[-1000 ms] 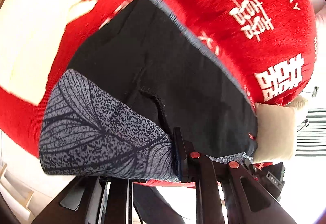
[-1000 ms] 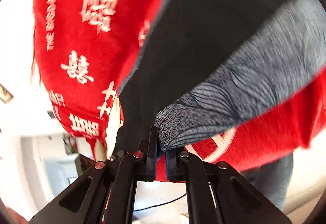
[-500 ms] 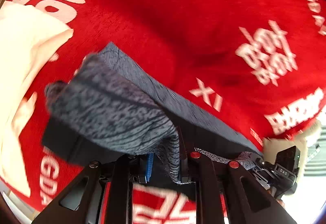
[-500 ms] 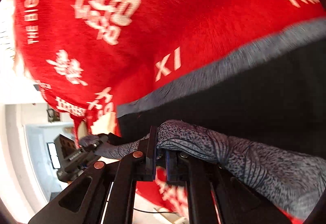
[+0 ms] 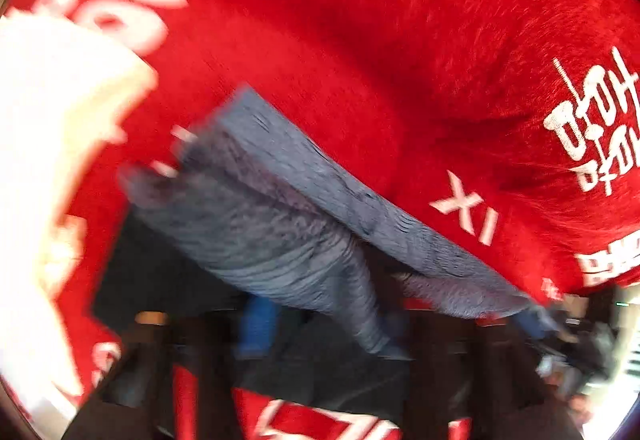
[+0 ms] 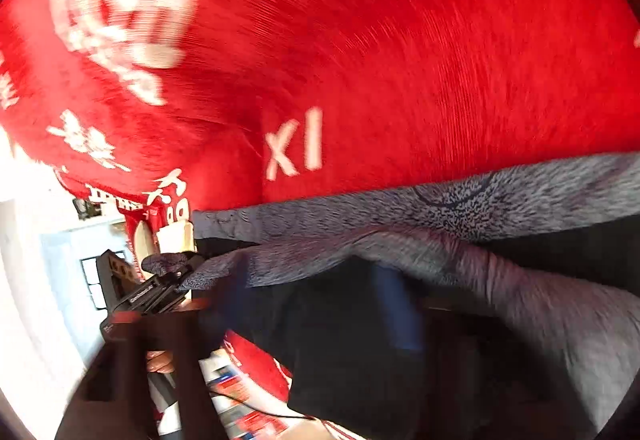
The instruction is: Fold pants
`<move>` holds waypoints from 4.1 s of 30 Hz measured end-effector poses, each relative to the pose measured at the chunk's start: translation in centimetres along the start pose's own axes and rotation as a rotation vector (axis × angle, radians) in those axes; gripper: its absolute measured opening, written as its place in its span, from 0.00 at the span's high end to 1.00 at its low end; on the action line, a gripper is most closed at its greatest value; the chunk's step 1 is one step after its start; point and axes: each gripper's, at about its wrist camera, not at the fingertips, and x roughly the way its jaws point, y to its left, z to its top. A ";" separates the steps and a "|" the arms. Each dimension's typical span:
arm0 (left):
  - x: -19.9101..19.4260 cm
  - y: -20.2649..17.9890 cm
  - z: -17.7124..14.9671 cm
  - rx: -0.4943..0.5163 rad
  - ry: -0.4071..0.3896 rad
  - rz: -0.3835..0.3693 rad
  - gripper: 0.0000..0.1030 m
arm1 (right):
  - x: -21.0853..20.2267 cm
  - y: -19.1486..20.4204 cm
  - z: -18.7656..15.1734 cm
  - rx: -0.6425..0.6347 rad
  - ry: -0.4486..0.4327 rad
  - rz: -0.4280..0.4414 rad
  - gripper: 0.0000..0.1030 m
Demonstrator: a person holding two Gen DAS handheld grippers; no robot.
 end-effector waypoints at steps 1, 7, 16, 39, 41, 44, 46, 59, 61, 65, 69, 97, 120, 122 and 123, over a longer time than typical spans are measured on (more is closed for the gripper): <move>-1.1 -0.2 -0.2 0.018 -0.042 0.015 0.31 | -0.6 0.9 -0.3 -0.035 -0.011 -0.005 0.24; -0.2 -2.2 -1.1 0.133 -0.044 0.071 0.31 | 2.2 5.3 -2.4 -0.263 0.087 -0.105 0.63; 6.3 -4.8 1.2 0.191 -0.110 0.219 0.31 | 8.5 6.0 0.9 -0.364 0.017 -0.270 0.63; 1.0 -9.8 -15.4 0.397 0.018 0.235 0.31 | -5.0 -1.4 -11.6 -0.129 -0.096 -0.329 0.40; 0.8 -9.8 -16.6 0.426 0.023 0.228 0.31 | -5.5 -2.0 -13.1 -0.090 -0.116 -0.339 0.40; 0.3 -10.1 -18.6 0.459 0.038 0.217 0.31 | -6.2 -2.9 -15.6 -0.036 -0.149 -0.345 0.39; -0.3 -10.2 -19.9 0.478 0.039 0.195 0.31 | -6.4 -3.4 -17.4 -0.007 -0.164 -0.349 0.38; -2.9 -10.6 -27.5 0.638 0.063 0.120 0.31 | -10.7 -6.4 -26.3 0.139 -0.300 -0.415 0.38; -3.0 -11.3 -28.3 0.662 0.065 0.111 0.31 | -12.0 -7.5 -27.3 0.160 -0.319 -0.439 0.38; -2.6 -13.8 -29.4 0.704 0.067 0.089 0.31 | -14.9 -10.6 -28.8 0.209 -0.356 -0.494 0.38; -1.4 -17.9 -29.8 0.725 0.058 0.072 0.31 | -17.7 -14.2 -29.1 0.251 -0.384 -0.528 0.38; 5.6 -34.1 -28.5 0.696 0.055 0.152 0.31 | -27.0 -21.4 -20.8 0.087 -0.392 -0.309 0.87; 6.3 -40.0 -24.7 0.640 -0.024 0.151 0.31 | -32.9 -17.6 -5.5 -0.094 -0.376 -0.491 0.63; 7.2 -40.4 -24.4 0.645 -0.010 0.163 0.31 | -31.1 -17.8 -5.5 -0.105 -0.348 -0.534 0.62; 7.7 -40.6 -24.3 0.650 -0.006 0.172 0.31 | -30.3 -18.1 -5.4 -0.098 -0.339 -0.550 0.62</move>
